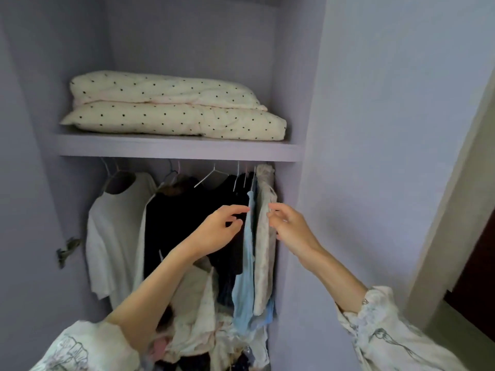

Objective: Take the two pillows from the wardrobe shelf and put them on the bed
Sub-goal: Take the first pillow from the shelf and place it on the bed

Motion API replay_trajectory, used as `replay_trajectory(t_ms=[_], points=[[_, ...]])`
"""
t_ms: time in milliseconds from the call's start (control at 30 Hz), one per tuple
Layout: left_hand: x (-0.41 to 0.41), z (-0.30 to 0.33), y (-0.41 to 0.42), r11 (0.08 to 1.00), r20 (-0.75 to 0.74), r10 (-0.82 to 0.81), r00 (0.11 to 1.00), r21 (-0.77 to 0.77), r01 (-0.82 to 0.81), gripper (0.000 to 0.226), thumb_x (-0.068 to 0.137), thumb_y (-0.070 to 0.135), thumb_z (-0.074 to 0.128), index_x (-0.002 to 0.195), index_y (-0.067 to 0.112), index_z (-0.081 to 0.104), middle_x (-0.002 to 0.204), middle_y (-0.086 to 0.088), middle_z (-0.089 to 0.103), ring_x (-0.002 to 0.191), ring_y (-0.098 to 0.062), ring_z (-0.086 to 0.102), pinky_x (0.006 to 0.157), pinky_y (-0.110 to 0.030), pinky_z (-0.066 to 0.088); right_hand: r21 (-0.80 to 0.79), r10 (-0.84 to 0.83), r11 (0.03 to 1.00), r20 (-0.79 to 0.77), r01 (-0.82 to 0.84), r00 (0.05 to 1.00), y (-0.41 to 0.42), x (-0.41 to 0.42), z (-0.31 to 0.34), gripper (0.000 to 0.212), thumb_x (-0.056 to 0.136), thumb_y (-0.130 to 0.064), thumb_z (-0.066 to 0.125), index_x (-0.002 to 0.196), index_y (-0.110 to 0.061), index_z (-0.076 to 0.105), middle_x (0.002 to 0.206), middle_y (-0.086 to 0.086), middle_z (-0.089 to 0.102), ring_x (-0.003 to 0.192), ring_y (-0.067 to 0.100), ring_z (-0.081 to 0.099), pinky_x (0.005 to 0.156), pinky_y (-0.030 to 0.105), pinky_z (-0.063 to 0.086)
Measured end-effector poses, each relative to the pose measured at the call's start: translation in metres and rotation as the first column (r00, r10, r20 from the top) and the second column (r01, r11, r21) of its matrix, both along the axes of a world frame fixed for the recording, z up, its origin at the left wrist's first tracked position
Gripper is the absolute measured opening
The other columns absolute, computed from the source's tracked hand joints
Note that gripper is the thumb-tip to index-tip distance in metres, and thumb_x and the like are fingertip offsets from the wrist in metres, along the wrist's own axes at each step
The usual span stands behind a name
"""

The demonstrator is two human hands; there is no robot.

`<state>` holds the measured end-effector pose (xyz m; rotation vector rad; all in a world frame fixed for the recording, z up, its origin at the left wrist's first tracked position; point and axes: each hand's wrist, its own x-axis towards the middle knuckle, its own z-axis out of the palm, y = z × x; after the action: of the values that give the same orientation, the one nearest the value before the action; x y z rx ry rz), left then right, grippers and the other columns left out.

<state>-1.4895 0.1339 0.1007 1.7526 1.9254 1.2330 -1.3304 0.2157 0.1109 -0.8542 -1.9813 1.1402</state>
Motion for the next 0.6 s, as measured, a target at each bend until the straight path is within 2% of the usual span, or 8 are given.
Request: replay_trajectory(t_ms=[133, 300, 367, 433, 467, 533, 600], points=[[-0.084, 0.022, -0.002, 0.998, -0.043, 0.053, 0.998, 0.045, -0.051, 0.038, 0.094, 0.012, 0.044, 0.129, 0.025, 0.05, 0.134, 0.001, 0.049, 0.121, -0.015, 0.049, 0.097, -0.024, 0.039, 0.084, 0.05, 0.995, -0.007, -0.049, 0.999, 0.011, -0.081, 0.023, 0.033, 0.094, -0.026, 0.044, 0.126, -0.026, 0.048, 0.114, -0.005, 0.058, 0.11, 0.013, 0.054, 0.097, 0.039, 0.044], [-0.18, 0.058, 0.001, 0.979, -0.118, 0.16, 0.98, 0.146, -0.142, 0.035, 0.093, 0.009, 0.046, 0.126, 0.021, 0.053, 0.131, -0.003, 0.049, 0.119, -0.016, 0.049, 0.095, -0.02, 0.035, 0.177, 0.098, 0.98, -0.027, -0.092, 0.995, 0.031, -0.166, 0.061, 0.034, 0.095, -0.025, 0.043, 0.13, -0.021, 0.045, 0.123, 0.001, 0.055, 0.108, 0.012, 0.053, 0.099, 0.037, 0.044], [-0.21, 0.074, 0.007, 0.968, -0.169, 0.199, 0.965, 0.187, -0.167, 0.034, 0.093, 0.011, 0.047, 0.125, 0.021, 0.054, 0.129, -0.004, 0.049, 0.115, -0.015, 0.049, 0.092, -0.018, 0.034, 0.243, 0.092, 0.967, -0.044, -0.079, 0.995, 0.042, -0.193, 0.077, 0.035, 0.096, -0.025, 0.043, 0.13, -0.02, 0.045, 0.12, 0.0, 0.054, 0.104, 0.009, 0.052, 0.095, 0.028, 0.043], [-0.234, 0.091, 0.016, 0.965, -0.206, 0.217, 0.954, 0.195, -0.177, 0.035, 0.094, 0.013, 0.046, 0.127, 0.023, 0.051, 0.133, -0.002, 0.046, 0.119, -0.013, 0.045, 0.094, -0.019, 0.033, 0.316, 0.075, 0.947, -0.048, -0.057, 0.996, 0.053, -0.215, 0.093, 0.035, 0.096, -0.025, 0.043, 0.131, -0.021, 0.045, 0.114, -0.005, 0.053, 0.097, 0.003, 0.051, 0.082, 0.013, 0.038], [-0.245, 0.1, 0.022, 0.963, -0.225, 0.224, 0.948, 0.199, -0.18, 0.035, 0.094, 0.014, 0.046, 0.128, 0.023, 0.05, 0.134, -0.001, 0.044, 0.121, -0.013, 0.043, 0.096, -0.022, 0.033, 0.35, 0.072, 0.935, -0.052, -0.049, 0.996, 0.058, -0.225, 0.101, 0.035, 0.096, -0.025, 0.043, 0.131, -0.021, 0.044, 0.112, -0.007, 0.053, 0.095, 0.002, 0.05, 0.078, 0.01, 0.036], [-0.262, 0.115, 0.036, 0.957, -0.268, 0.229, 0.936, 0.236, -0.167, 0.037, 0.094, 0.013, 0.046, 0.13, 0.021, 0.048, 0.136, -0.002, 0.042, 0.125, -0.016, 0.04, 0.1, -0.023, 0.03, 0.427, 0.072, 0.903, -0.063, -0.038, 0.995, 0.07, -0.243, 0.116, 0.036, 0.096, -0.024, 0.043, 0.132, -0.019, 0.044, 0.111, -0.006, 0.054, 0.103, 0.007, 0.051, 0.083, 0.014, 0.034], [-0.277, 0.129, 0.054, 0.944, -0.329, 0.262, 0.907, 0.284, -0.17, 0.039, 0.093, 0.013, 0.047, 0.131, 0.02, 0.046, 0.136, -0.005, 0.04, 0.127, -0.018, 0.038, 0.098, -0.018, 0.026, 0.505, 0.061, 0.863, -0.066, -0.019, 0.996, 0.087, -0.26, 0.132, 0.037, 0.095, -0.023, 0.043, 0.132, -0.018, 0.044, 0.116, -0.002, 0.056, 0.113, 0.012, 0.049, 0.092, 0.021, 0.034]])
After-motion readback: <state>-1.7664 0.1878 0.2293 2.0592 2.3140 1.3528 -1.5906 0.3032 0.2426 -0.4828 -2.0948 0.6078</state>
